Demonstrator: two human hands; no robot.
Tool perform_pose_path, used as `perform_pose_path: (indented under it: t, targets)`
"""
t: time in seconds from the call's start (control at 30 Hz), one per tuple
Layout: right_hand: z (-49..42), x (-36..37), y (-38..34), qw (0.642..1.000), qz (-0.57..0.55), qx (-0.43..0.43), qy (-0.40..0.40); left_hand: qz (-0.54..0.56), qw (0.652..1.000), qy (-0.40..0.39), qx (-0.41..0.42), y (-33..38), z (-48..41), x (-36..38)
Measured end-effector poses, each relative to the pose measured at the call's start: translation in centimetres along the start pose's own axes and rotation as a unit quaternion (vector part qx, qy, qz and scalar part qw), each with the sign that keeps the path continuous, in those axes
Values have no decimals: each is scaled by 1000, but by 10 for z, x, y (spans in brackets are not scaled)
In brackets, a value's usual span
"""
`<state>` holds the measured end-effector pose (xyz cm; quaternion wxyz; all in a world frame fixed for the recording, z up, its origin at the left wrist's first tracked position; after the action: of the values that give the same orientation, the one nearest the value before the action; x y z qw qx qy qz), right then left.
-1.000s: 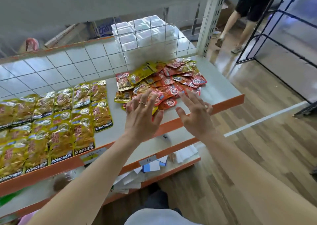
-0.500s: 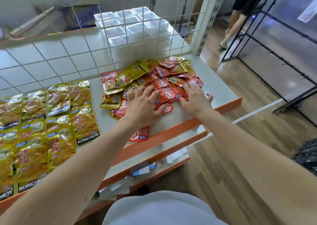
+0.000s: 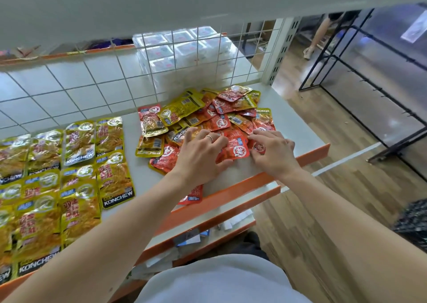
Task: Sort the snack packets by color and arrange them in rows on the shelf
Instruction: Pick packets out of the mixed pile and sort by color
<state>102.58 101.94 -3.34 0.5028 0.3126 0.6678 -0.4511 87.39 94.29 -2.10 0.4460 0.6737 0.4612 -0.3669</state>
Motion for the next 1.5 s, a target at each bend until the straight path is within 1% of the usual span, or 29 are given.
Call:
perform_pose_path:
  t: [0.07,0.1,0.13,0.17,0.2,0.23,0.27,0.3,0.33,0.37,0.4,0.43,0.5,0.6,0.7,0.73,0.8,0.93,1.0,1.07,1.13,1.17,1.23,1.3,1.37,1.43,1.5]
  targets:
    - [-6,-12,2,999,-37,1,23,108,993,41,-19,1,-3,-14]
    - [-10,-17,3,998,-56,6,33,191,978,65,-44,1,-5,-26]
    - [-16,-20,2,997,-70,8,39,296,947,88,-83,-2,-8,-35]
    - [-22,-23,-3,996,-75,2,42,411,896,106,-130,-6,-10,-40]
    - [-30,-24,-11,996,-73,-11,44,527,822,118,-180,-11,-13,-42]
    - [-38,-25,-21,996,-68,-30,42,622,736,134,-231,-18,-15,-40]
    - [-46,-24,-33,996,-62,-48,36,693,649,149,-276,-25,-14,-36]
    - [-54,-23,-45,996,-55,-67,27,734,580,165,-314,-33,-10,-32]
    - [-61,-21,-57,995,-46,-86,19,758,527,175,-342,-39,-5,-29]
    - [-67,-17,-70,994,-35,-105,9,754,513,184,-366,-46,2,-29]
    - [-73,-13,-83,991,-23,-128,-4,738,522,189,-383,-52,10,-30]
    - [-78,-7,-98,988,-12,-154,-18,714,545,194,-395,-60,19,-33]
    - [-85,8,-126,978,16,-205,-47,683,568,213,-407,-77,38,-38]
    - [-94,28,-159,958,87,-265,-73,667,568,233,-422,-96,67,-45]
    - [-99,46,-177,943,136,-289,-95,641,592,247,-420,-110,92,-57]
    - [-101,50,-180,941,143,-292,-96,635,593,252,-425,-113,99,-61]
    - [-102,50,-181,943,140,-294,-72,624,593,264,-434,-118,113,-66]
    - [-96,42,-178,931,150,-333,20,614,598,274,-436,-123,124,-73]
    - [-93,29,-173,931,120,-337,78,613,603,269,-433,-123,123,-73]
    - [-91,5,-163,939,59,-305,148,614,606,264,-431,-122,122,-73]
    - [-88,-21,-147,947,-18,-240,211,621,604,258,-427,-121,122,-73]
    - [-85,-31,-136,951,-65,-194,232,624,603,256,-426,-121,122,-73]
    - [-78,-37,-112,954,-158,-93,237,627,598,255,-429,-120,125,-69]
    - [-66,-31,-94,948,-241,-14,205,630,596,251,-430,-118,126,-65]
    - [-52,-16,-81,929,-338,58,140,628,602,245,-428,-114,124,-62]
    - [-34,3,-74,891,-436,107,76,623,610,244,-425,-109,123,-59]
    - [-17,17,-71,852,-507,132,23,611,621,246,-424,-102,122,-60]
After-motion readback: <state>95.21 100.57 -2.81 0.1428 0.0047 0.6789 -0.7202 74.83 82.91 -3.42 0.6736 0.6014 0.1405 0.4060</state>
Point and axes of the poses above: each hand's wrist, its own z-axis away from the middle knuckle, its own x-axis out of the palm, y = z × x, the point moved 10 cm from there along -z, towards the middle knuckle, and after that the axes turned 6 degrees about z, right-handed, at the moved point
